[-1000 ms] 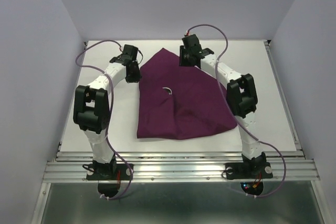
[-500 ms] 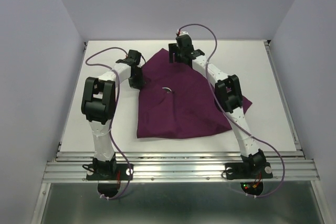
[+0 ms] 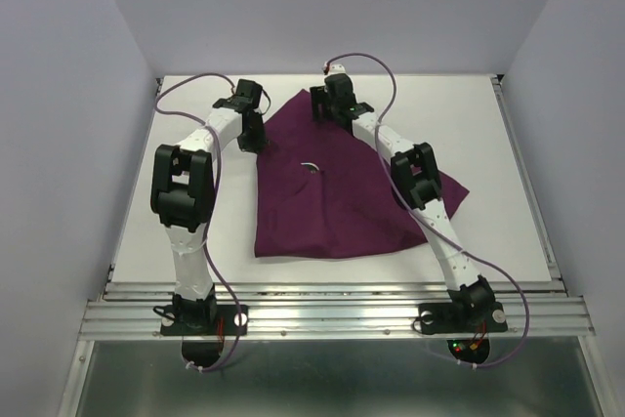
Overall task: Prepare the surgical pack
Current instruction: Pack the surgical kit at the center of the board.
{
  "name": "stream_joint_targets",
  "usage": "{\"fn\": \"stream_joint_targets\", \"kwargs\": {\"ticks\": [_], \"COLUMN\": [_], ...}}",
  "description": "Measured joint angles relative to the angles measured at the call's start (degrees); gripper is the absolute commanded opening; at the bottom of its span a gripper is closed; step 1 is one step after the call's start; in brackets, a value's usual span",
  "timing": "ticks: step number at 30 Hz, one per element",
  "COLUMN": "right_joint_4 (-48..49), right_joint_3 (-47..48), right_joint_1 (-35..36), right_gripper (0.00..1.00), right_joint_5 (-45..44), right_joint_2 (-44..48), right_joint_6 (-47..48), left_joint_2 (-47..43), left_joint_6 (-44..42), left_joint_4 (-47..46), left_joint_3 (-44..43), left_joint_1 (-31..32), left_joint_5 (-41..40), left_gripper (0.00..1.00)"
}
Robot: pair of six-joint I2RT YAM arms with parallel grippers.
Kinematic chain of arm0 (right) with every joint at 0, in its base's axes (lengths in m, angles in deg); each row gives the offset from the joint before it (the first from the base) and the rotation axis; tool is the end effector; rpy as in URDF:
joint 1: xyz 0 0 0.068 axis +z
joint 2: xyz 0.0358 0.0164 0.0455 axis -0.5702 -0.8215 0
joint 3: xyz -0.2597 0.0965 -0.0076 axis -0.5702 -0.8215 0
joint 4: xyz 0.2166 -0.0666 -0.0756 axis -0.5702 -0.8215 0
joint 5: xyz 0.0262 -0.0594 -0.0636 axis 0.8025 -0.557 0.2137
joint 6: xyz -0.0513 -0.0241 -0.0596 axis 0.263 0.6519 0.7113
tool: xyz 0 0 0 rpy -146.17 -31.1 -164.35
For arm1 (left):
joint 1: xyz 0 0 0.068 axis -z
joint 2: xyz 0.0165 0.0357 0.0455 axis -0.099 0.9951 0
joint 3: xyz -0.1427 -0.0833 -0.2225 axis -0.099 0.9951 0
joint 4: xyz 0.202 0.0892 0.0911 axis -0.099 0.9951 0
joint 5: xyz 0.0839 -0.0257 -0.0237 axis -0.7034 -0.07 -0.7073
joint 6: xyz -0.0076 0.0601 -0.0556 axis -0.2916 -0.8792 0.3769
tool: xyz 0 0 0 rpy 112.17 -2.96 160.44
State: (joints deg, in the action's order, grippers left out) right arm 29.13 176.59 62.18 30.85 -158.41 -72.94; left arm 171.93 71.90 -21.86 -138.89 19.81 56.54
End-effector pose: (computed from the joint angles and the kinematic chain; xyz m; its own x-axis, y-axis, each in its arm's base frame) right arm 0.5572 0.2717 0.1422 -0.4835 -0.0988 -0.8697 -0.2202 0.9754 0.0116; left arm 0.4310 -0.1069 0.1959 -0.8372 -0.1235 -0.5327 -0.0413 0.9857 -0.1635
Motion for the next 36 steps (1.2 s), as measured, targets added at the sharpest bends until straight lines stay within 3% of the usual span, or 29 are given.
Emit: {"fn": "stream_joint_targets", "kwargs": {"ticks": [8,12,15,18,24,30,36], "right_joint_4": [3.2,4.4,4.6,4.6,4.7,5.0,5.7], "right_joint_3": [0.6,0.6,0.6,0.6,0.3,-1.2,-7.8], "right_joint_1": [0.0,-0.3,-0.6,-0.9,-1.4,-1.5,-1.5], "right_gripper": [0.83,0.73,0.54,0.29,0.03,0.01,0.01], "right_joint_5": [0.8,1.7,2.7,4.1,6.8,8.5,10.3], "right_joint_2": [-1.1,-1.2,-1.2,-1.4,-1.5,-0.3,7.4], "right_joint_6": [0.7,0.7,0.3,0.1,-1.5,-2.6,-3.7], "left_joint_2": [0.0,1.4,4.2,6.7,8.2,8.1,5.8], "left_joint_6": [-0.2,-0.4,-0.5,-0.5,-0.7,-0.9,-1.1], "left_joint_4": [1.0,1.1,0.9,0.9,1.9,1.9,3.2], "left_joint_3": [-2.5,-3.4,-4.7,-5.4,-7.0,-8.7,-8.7], "left_joint_1": [-0.2,-0.5,-0.7,-0.7,-0.7,-0.7,-0.8], "left_joint_5": [-0.2,1.7,3.3,4.3,4.5,4.3,3.9], "left_gripper": [0.0,0.0,0.0,0.0,0.0,0.0,0.0]}}
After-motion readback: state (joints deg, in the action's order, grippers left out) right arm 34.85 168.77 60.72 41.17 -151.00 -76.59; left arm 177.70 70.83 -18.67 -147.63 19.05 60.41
